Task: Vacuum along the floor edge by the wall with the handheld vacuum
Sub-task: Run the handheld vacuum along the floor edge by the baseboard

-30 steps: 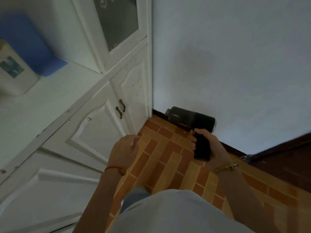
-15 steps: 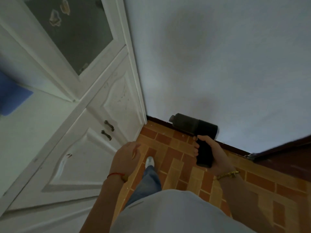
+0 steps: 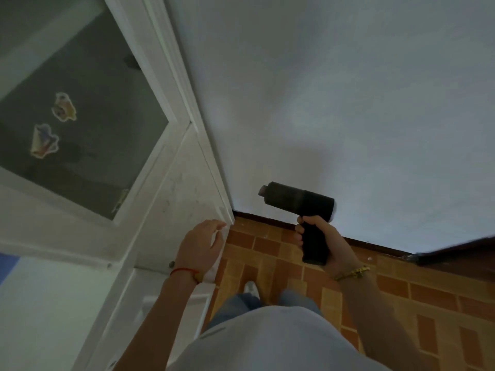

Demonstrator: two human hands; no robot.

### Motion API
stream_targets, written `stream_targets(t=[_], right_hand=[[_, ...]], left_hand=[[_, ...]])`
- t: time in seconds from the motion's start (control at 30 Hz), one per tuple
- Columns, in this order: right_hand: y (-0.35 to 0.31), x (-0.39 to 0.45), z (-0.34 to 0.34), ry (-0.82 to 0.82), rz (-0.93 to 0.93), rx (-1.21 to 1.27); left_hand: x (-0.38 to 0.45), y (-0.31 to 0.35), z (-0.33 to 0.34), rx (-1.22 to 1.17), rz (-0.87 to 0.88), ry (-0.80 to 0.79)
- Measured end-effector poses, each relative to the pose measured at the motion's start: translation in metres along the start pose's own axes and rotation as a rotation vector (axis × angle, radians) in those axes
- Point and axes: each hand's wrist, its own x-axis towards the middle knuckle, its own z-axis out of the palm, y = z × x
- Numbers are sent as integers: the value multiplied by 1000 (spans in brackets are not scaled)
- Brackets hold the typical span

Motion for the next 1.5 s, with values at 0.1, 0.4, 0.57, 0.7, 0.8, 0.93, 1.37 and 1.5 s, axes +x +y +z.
stream_targets(t=[0.1,0.4,0.57,0.7,0.8,0.93,1.37,1.5], right_hand=[[-7,12,5,8,16,22],[-38,22,9,-51,36,-29],[-43,33,9,-57,18,-39],[-44,44,10,-42,10,-81],[-45,53,7,-36,35,-97],[-41,70,0,21,52,-119],[26,226,-70,375,89,-363],[85,303,-122,388,44,-508]], left_hand=[[18,2,1,-25,10,10],[39,24,15,-61,16,36],[42,28,18,-69,-9,35],[45,26,17,-74,-19,36],[49,20,20,-82,-35,47],[58,8,30,-65,-37,68],[136,-116,146,63,-119,-100],[156,-185,222,89,-140,-183]])
